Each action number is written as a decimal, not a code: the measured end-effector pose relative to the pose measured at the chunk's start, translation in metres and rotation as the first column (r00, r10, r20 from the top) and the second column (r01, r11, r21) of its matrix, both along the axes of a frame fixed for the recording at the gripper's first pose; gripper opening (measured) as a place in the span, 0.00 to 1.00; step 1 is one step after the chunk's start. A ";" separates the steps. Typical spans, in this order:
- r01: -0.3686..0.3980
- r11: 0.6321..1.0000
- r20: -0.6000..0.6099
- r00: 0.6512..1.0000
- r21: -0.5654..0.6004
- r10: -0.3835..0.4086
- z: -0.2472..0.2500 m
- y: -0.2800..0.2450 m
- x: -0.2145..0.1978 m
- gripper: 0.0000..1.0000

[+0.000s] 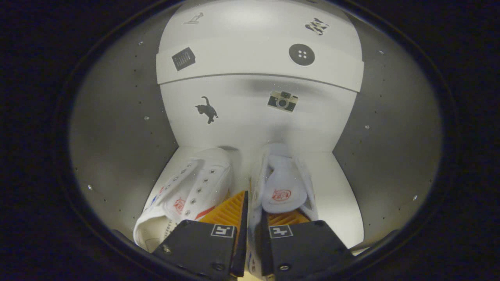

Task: Open the shoe cabinet door, grab the shoes and put them into the shoe cabinet, then close the shoe cabinet door.

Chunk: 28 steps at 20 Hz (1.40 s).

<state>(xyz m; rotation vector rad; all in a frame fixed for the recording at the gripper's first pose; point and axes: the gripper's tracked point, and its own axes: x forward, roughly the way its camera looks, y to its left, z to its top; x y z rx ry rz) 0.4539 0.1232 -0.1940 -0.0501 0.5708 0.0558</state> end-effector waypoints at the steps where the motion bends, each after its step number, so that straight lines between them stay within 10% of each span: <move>1: -0.007 1.000 0.021 1.000 0.007 0.006 0.004 0.000 -0.008 0.21; 8: 0.003 1.000 0.157 0.988 0.003 -0.003 0.029 -0.004 -0.076 0.64; 15: 0.041 0.999 0.311 0.950 -0.003 -0.038 0.053 -0.007 -0.165 0.83; 26: 0.039 0.999 0.460 0.886 0.033 -0.050 0.080 -0.015 -0.384 0.83; 28: 0.027 0.999 0.467 0.883 0.033 -0.039 0.085 -0.024 -0.423 1.00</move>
